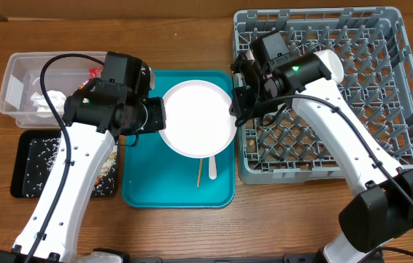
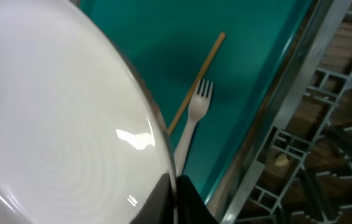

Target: Sort waste into correct bins and load items into the dishwasher

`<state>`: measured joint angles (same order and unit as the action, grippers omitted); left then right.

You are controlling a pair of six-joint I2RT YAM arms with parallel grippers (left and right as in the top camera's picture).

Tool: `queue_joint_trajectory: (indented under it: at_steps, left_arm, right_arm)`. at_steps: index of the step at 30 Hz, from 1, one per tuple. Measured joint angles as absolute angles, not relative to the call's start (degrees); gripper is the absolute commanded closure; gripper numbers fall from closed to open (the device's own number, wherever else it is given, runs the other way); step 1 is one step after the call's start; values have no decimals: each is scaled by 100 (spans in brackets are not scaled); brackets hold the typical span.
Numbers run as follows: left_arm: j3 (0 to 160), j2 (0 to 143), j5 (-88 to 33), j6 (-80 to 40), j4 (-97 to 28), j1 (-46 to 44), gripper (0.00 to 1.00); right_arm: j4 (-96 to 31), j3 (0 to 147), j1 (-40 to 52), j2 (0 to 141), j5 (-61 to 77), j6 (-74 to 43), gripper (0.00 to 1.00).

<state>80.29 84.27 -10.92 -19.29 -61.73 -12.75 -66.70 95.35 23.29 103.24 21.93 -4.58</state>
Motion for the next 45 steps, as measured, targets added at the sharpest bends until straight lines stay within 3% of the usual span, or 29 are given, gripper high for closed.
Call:
queue_joint_trajectory:
  at_steps: [3,6,9,11,16,18,19,20,29,36,45]
  left_arm:
    - [8029,8427,-1092,-1929,-6171,-1275,96]
    - [8029,8427,-1094,-1922,-6171,-1275,88]
    - [8029,8427,-1092,-1898,-6147,-1278,76]
    - [8029,8427,-1096,-1879,-6104,-1278,55]
    - [8029,8427,-1135,-1896,-5992,-1278,43]
    - [8029,8427,-1138,-1872,-5957,-1278,30]
    - [8029,8427,-1138,-1861,-5951,-1278,12]
    - [8029,8427,-1138,-1863,-5942,-1278,0]
    - [8029,8427,-1140,-1885,-5994,-1278,0]
    - [8029,8427,-1138,-1885,-6001,-1278,0]
    - [8029,8427,-1140,-1887,-5999,-1278,0]
  right_arm:
    - [-6667,9535,2329,10324,2200,-471,96]
    - [-6670,9535,2329,10324,2198,-471,96]
    - [-6672,9535,2329,10324,2161,-469,96]
    - [-6672,9535,2329,10324,2158,-467,96]
    - [-6670,9535,2329,10324,2134,-467,96]
    - [-6648,9535,2329,10324,2027,-471,96]
    - [-6635,9535,2327,10324,1935,-469,96]
    - [-6619,9535,2322,10324,1806,-484,96]
    - [-7022,10326,1710,10348,366,-580,96]
    - [-8141,11775,1063,10346,-510,-602,96]
    - [-9384,12143,738,10337,-2845,-1780,96]
